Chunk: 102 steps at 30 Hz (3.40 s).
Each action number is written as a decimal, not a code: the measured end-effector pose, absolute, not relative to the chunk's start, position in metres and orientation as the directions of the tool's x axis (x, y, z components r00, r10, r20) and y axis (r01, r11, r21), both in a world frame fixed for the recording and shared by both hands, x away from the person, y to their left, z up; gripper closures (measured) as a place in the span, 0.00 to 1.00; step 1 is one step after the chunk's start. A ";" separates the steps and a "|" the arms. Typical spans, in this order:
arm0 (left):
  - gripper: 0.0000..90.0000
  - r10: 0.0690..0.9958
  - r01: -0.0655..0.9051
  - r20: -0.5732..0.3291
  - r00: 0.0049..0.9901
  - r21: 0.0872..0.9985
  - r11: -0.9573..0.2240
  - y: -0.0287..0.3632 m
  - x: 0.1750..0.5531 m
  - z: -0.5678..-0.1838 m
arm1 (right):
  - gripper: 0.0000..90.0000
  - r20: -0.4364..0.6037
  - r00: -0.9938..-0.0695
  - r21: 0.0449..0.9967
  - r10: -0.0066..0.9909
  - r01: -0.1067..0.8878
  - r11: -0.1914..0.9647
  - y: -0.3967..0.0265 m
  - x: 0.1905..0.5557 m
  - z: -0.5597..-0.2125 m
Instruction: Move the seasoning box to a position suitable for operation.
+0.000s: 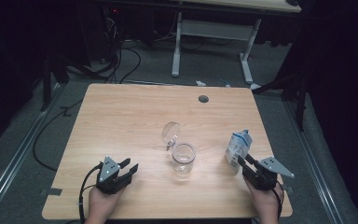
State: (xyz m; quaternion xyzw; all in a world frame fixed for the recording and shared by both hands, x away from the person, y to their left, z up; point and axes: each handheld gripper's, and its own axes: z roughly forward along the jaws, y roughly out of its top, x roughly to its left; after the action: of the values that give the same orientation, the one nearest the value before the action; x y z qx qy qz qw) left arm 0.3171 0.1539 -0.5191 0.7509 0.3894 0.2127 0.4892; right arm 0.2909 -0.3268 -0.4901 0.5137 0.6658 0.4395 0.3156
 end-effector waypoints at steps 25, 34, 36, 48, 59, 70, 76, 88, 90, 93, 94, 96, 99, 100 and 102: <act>0.65 0.820 0.404 -0.096 0.564 0.898 -0.172 0.176 0.309 -0.522 | 0.96 -0.023 -0.281 0.919 0.960 0.371 0.131 -0.323 0.302 -0.489; 0.64 0.817 0.401 -0.093 0.569 0.899 -0.178 0.173 0.310 -0.523 | 1.00 0.002 -0.327 0.921 0.945 0.369 0.125 -0.328 0.302 -0.490; 0.63 0.807 0.394 -0.101 0.582 0.903 -0.171 0.174 0.309 -0.522 | 1.00 -0.001 -0.326 0.921 0.945 0.368 0.128 -0.327 0.302 -0.490; 0.54 0.746 0.383 -0.162 0.646 0.914 -0.133 0.169 0.314 -0.519 | 1.00 -0.009 -0.348 0.913 0.938 0.380 0.150 -0.321 0.300 -0.484; 0.53 0.698 0.340 -0.104 0.709 0.917 -0.209 0.168 0.310 -0.521 | 1.00 0.007 -0.364 0.879 0.931 0.447 0.168 -0.310 0.302 -0.467; 0.52 0.704 0.348 -0.110 0.702 0.915 -0.204 0.166 0.311 -0.522 | 1.00 0.016 -0.383 0.843 0.924 0.501 0.193 -0.308 0.300 -0.441; 0.51 0.714 0.376 -0.149 0.684 0.911 -0.170 0.170 0.312 -0.523 | 1.00 0.025 -0.389 0.827 0.921 0.526 0.200 -0.308 0.303 -0.439; 0.47 0.740 0.355 -0.123 0.661 0.921 -0.164 0.173 0.309 -0.525 | 1.00 0.003 -0.411 0.729 0.911 0.625 0.279 -0.300 0.315 -0.423; 0.47 0.742 0.351 -0.122 0.660 0.922 -0.161 0.173 0.309 -0.525 | 1.00 0.007 -0.422 0.710 0.907 0.640 0.293 -0.298 0.317 -0.420; 0.47 0.744 0.347 -0.121 0.657 0.925 -0.156 0.174 0.308 -0.524 | 1.00 0.008 -0.433 0.683 0.902 0.661 0.311 -0.296 0.320 -0.417; 0.47 0.744 0.347 -0.124 0.657 0.925 -0.153 0.174 0.308 -0.524 | 1.00 0.007 -0.436 0.676 0.900 0.665 0.317 -0.296 0.321 -0.416; 0.47 0.742 0.347 -0.122 0.659 0.925 -0.156 0.175 0.308 -0.524 | 1.00 0.015 -0.439 0.665 0.898 0.675 0.319 -0.295 0.323 -0.414; 0.47 0.741 0.348 -0.124 0.660 0.925 -0.155 0.175 0.308 -0.524 | 1.00 0.012 -0.445 0.645 0.895 0.688 0.333 -0.294 0.325 -0.412; 0.47 0.741 0.347 -0.123 0.661 0.925 -0.156 0.174 0.308 -0.524 | 1.00 0.014 -0.449 0.639 0.893 0.691 0.337 -0.294 0.326 -0.412; 0.47 0.742 0.347 -0.120 0.660 0.924 -0.159 0.174 0.307 -0.524 | 1.00 0.014 -0.452 0.625 0.892 0.700 0.345 -0.293 0.328 -0.411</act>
State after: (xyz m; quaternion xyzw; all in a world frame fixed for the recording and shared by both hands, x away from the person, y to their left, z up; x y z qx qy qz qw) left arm 0.3074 0.1737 -0.5240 0.7386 0.3686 0.1850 0.5333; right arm 0.3276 -0.2928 -0.4107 0.4957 0.8029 0.2857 0.1675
